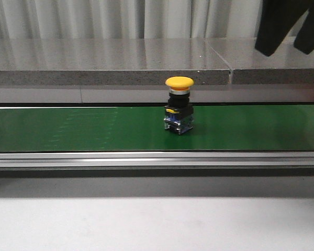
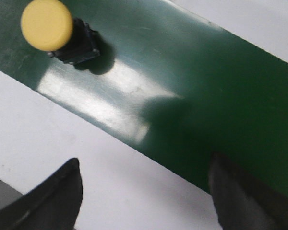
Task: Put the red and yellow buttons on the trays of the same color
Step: 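Move the right gripper back over the yellow button on the belt, then grasp the yellow button on the belt with the right gripper, lift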
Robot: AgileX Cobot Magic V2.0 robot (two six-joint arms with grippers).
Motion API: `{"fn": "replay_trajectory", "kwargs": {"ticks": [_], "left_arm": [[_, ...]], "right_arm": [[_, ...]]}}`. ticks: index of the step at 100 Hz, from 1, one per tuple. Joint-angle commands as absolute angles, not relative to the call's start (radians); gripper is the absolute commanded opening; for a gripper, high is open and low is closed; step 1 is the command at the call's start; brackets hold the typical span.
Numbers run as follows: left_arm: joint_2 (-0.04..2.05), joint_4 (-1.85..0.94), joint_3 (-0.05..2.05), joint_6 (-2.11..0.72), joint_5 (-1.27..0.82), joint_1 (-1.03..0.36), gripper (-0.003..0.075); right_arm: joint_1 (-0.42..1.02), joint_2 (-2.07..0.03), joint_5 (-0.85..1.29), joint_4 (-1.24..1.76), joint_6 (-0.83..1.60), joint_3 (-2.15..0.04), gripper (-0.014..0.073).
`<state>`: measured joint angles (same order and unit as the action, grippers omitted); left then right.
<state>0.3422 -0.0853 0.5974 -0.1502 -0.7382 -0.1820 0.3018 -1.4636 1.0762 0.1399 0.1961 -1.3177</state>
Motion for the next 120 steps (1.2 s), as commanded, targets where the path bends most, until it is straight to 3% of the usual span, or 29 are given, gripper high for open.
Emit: {"fn": "replay_trajectory", "kwargs": {"ticks": [1,82,89,107,120], "left_arm": [[0.349,-0.093,0.622,-0.14,-0.666,-0.19,-0.0021],[0.349,-0.093,0.622,-0.14,-0.666,-0.19,-0.0021],[0.349,-0.093,0.622,-0.14,-0.666,-0.19,-0.0021],[0.349,-0.093,0.622,-0.14,-0.666,-0.19,-0.0021],[0.349,-0.093,0.622,-0.14,-0.666,-0.19,-0.0021]], "right_arm": [[0.33,-1.461,1.063,0.143,0.227,-1.368,0.0552],[0.404,-1.751,1.04,0.234,0.391,-1.555,0.0542],[0.404,-1.759,1.025,0.231,0.391,-1.555,0.0491],[0.404,-1.759,1.02,0.231,0.391,-1.555,0.022],[0.404,-1.746,1.027,0.232,0.388,-1.555,0.0169]]}}
